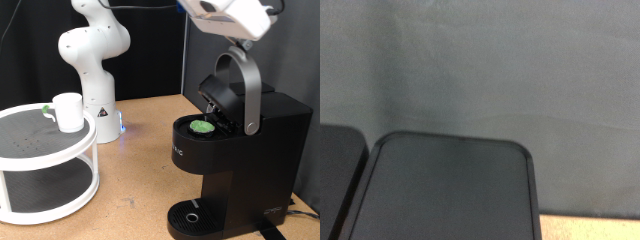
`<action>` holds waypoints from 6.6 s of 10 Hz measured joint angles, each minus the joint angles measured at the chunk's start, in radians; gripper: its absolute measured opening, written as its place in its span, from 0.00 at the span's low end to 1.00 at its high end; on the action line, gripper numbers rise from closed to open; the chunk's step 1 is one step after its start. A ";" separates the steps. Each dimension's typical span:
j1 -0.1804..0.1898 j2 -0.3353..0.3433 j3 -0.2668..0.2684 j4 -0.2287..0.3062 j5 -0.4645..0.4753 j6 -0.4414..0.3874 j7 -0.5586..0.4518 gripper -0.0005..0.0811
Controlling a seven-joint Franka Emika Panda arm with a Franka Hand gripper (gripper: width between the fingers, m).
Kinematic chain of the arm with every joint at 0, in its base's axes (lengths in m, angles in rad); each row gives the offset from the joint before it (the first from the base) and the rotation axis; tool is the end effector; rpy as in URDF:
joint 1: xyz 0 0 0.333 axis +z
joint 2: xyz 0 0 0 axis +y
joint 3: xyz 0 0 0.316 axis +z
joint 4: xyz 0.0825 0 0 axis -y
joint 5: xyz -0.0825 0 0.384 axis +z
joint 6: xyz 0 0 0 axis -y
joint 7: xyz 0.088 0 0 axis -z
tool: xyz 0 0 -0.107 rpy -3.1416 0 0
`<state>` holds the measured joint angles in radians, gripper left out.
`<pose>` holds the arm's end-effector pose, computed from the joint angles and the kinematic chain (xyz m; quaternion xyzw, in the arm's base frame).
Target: Make a cup of coffee with the keurig machine
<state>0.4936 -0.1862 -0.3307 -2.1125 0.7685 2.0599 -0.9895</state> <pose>0.5081 0.1124 0.5189 -0.8515 -0.3690 -0.1955 0.3172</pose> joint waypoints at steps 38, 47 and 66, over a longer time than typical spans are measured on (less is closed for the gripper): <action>-0.082 -0.020 -0.160 -0.167 0.080 0.037 -0.319 0.01; -0.133 -0.134 -0.160 -0.224 0.028 -0.058 0.016 0.01; -0.316 -0.531 -0.280 -0.390 -0.282 -0.349 -0.080 0.01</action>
<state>0.1775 -0.7172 -0.6103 -2.5022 0.4869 1.7108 -1.0697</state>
